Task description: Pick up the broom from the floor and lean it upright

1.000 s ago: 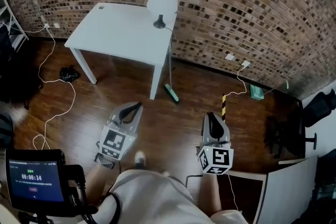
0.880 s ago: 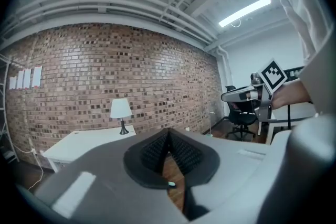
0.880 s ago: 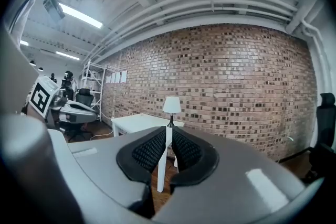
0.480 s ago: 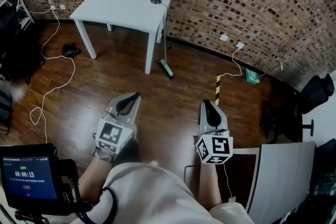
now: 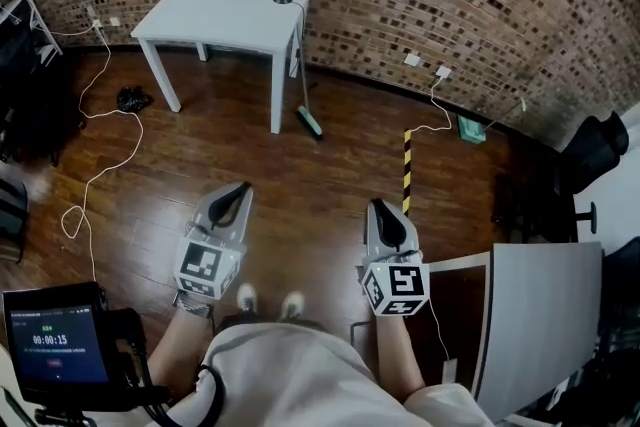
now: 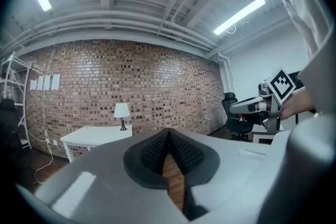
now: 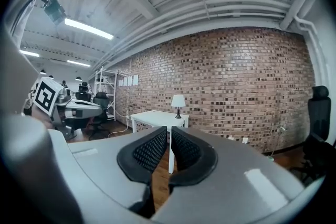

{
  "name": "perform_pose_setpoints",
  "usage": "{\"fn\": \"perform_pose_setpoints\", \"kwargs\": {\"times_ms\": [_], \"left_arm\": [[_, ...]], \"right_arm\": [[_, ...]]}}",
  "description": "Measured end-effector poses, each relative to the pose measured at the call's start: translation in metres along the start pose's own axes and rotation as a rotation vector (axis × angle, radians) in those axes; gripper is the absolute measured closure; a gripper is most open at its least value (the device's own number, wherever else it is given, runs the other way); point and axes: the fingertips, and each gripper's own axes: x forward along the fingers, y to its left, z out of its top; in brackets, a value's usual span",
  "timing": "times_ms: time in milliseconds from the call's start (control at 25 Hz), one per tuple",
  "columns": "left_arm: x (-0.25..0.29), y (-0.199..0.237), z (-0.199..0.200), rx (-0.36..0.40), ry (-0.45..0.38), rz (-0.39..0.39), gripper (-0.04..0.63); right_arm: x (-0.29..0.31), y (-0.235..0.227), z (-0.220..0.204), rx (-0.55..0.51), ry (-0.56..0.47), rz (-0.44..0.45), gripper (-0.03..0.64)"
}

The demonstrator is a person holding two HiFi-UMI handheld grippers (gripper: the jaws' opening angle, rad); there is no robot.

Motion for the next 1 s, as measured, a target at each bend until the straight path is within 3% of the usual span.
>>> {"fn": "perform_pose_setpoints", "kwargs": {"times_ms": [520,640,1000], "left_arm": [[0.005,0.003,0.006,0.025,-0.008,-0.100,0.595],[0.018,0.014,0.022,0.025,-0.009,-0.097,0.595],[0.017,0.022,0.007,0.011,-0.012,-0.091,0.595]], "right_arm": [[0.013,0.023,0.015,-0.008,-0.027,-0.084,0.604],[0.030,0.026,0.032,-0.019,-0.014,-0.064,0.604],[0.034,0.029,0.024,-0.034,-0.016,-0.065,0.604]]}}
